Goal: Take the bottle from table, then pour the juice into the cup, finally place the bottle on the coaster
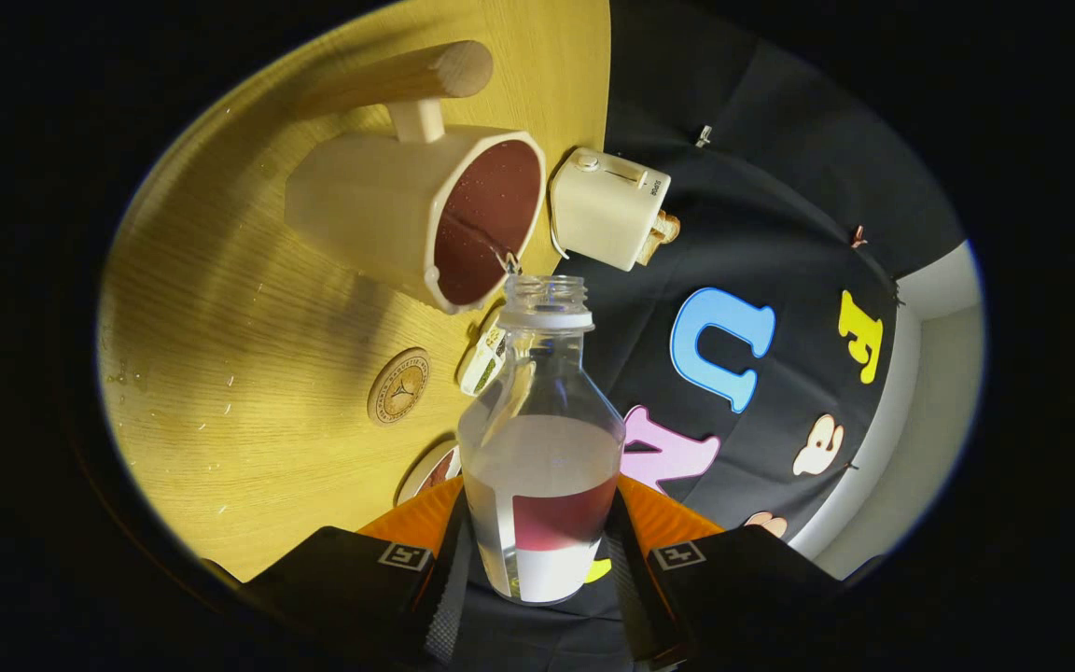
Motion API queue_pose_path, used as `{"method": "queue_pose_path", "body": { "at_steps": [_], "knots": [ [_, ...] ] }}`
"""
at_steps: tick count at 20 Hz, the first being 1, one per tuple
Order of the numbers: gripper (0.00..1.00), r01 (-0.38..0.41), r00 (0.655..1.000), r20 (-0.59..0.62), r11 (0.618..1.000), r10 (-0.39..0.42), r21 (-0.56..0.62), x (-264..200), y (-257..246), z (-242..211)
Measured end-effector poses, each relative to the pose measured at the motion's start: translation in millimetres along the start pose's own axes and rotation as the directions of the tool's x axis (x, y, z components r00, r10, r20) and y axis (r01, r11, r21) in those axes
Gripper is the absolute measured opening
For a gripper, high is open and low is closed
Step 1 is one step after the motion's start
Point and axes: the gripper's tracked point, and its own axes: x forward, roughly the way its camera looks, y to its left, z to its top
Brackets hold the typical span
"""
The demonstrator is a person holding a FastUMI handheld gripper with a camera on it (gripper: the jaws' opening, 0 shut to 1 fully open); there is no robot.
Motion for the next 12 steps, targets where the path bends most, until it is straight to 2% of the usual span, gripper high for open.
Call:
{"method": "queue_pose_path", "body": {
  "at_steps": [12],
  "knots": [
    [0.7,0.051,0.998,0.04,0.995,-0.048,-0.083,11,-22,1]
  ]
}}
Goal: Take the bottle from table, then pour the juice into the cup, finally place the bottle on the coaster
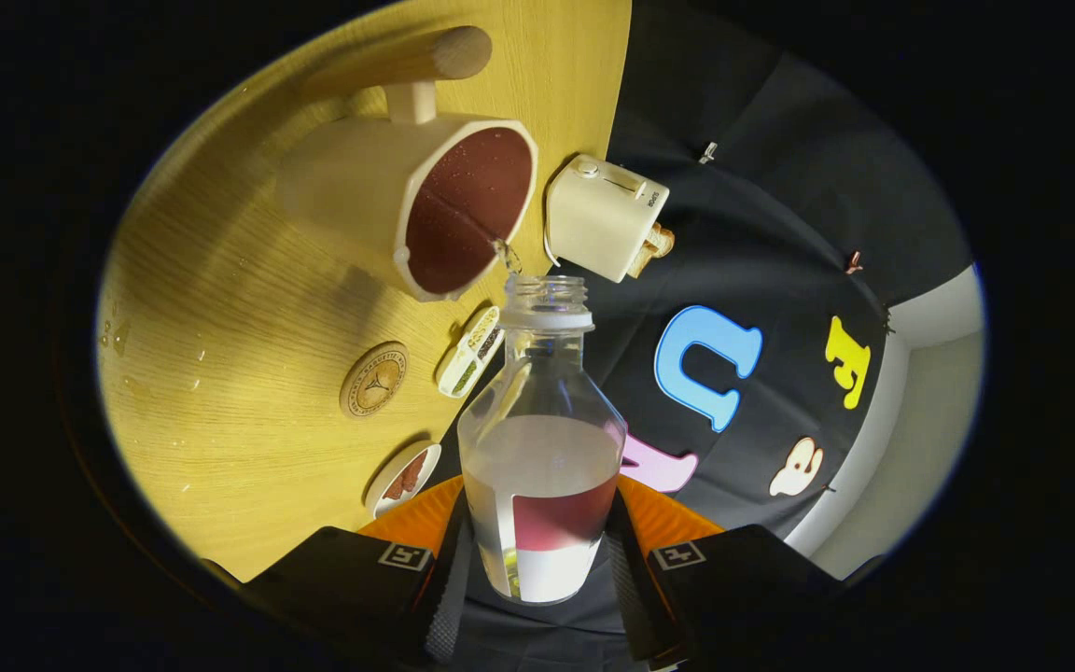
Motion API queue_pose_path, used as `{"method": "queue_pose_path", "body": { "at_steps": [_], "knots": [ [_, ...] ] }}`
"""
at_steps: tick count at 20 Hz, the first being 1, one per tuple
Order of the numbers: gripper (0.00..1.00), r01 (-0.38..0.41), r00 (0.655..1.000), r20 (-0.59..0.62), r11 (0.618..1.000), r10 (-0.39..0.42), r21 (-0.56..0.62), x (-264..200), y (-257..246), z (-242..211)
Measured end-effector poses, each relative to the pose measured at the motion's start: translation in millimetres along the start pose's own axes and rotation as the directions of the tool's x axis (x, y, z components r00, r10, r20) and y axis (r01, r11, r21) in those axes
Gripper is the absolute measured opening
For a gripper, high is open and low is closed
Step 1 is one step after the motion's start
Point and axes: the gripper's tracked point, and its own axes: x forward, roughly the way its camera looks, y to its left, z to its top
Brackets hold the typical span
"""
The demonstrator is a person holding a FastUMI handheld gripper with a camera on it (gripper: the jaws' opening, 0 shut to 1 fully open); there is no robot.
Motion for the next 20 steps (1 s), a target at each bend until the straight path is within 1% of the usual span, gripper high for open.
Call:
{"method": "queue_pose_path", "body": {
  "at_steps": [6,11,17,20],
  "knots": [
    [0.7,0.057,0.998,0.046,0.995,-0.053,-0.084,7,-18,1],
    [0.7,0.108,0.992,0.082,0.983,-0.096,-0.148,12,-31,3],
    [0.7,0.181,0.977,0.158,0.955,-0.146,-0.235,11,-43,13],
    [0.7,0.22,0.967,0.191,0.934,-0.171,-0.28,11,-51,19]
  ]
}}
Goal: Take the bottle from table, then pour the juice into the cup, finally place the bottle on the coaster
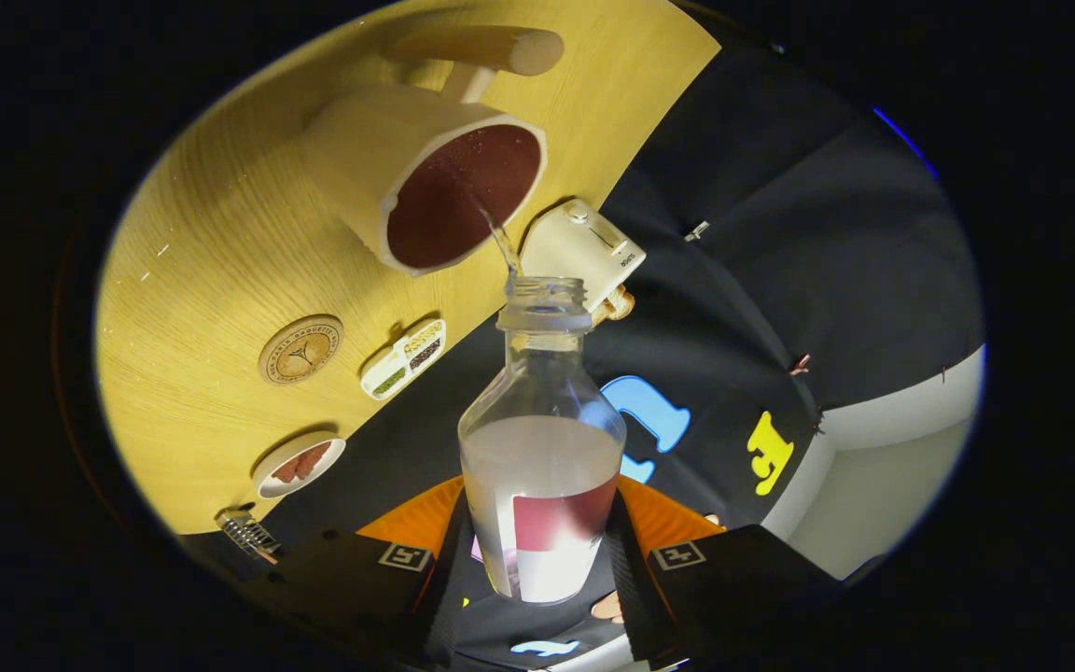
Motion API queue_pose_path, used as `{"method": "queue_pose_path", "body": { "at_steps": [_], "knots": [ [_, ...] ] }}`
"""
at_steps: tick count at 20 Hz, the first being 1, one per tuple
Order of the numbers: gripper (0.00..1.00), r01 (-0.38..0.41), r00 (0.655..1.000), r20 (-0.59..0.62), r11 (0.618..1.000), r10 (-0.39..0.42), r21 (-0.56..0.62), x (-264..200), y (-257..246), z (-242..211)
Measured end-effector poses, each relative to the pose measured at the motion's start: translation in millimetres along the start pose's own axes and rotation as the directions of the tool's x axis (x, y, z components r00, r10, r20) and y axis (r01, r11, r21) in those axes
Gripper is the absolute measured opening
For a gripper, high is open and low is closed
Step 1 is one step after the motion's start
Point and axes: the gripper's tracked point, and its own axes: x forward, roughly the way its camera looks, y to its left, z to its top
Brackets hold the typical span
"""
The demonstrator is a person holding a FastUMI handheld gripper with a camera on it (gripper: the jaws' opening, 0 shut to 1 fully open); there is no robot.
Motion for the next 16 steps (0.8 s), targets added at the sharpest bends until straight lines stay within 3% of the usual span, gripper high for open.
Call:
{"method": "queue_pose_path", "body": {
  "at_steps": [8,16],
  "knots": [
    [0.7,0.074,0.995,0.074,0.99,-0.065,-0.122,9,-10,2],
    [0.7,0.079,0.995,0.072,0.99,-0.071,-0.115,11,-11,0]
  ]
}}
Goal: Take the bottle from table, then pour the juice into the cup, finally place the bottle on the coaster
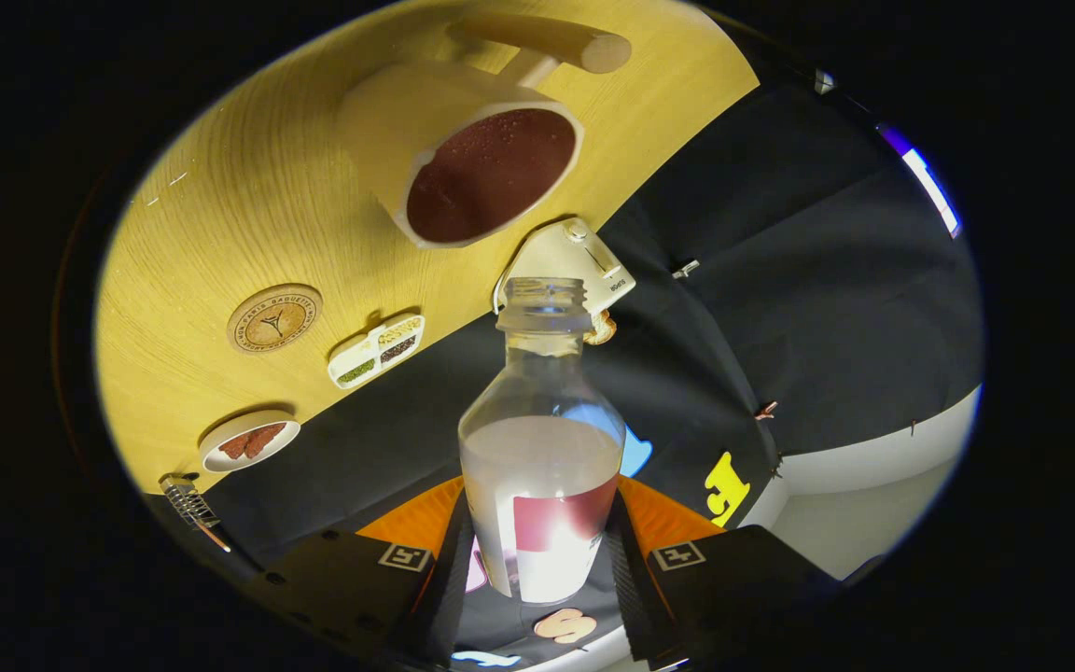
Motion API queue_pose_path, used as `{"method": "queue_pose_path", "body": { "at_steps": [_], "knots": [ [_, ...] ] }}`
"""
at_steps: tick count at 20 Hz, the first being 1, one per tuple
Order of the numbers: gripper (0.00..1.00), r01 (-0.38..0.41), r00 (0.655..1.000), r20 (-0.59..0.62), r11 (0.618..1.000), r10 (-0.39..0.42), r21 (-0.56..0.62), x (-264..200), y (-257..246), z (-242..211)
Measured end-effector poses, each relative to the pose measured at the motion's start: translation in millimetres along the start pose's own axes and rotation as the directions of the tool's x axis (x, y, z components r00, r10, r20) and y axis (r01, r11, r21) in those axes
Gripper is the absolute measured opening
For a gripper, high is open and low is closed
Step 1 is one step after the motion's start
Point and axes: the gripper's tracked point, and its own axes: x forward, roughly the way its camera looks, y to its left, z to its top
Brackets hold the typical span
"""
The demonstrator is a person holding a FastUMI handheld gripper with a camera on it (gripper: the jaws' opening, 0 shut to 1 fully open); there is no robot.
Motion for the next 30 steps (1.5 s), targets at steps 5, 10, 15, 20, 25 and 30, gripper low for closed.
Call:
{"method": "queue_pose_path", "body": {
  "at_steps": [5,10,15,20,25,30],
  "knots": [
    [0.7,-0.003,1.0,0.002,1.0,0.003,0.027,-1,4,3],
    [0.7,-0.015,1.0,-0.007,0.997,0.016,0.075,-2,15,3],
    [0.7,-0.089,0.992,-0.058,0.945,0.113,0.316,-16,42,0],
    [0.7,-0.119,0.973,-0.083,0.772,0.217,0.624,-37,59,13],
    [0.71,-0.096,0.958,-0.072,0.544,0.279,0.834,-55,69,28],
    [0.71,-0.045,0.939,-0.029,0.207,0.342,0.977,-66,72,39]
  ]
}}
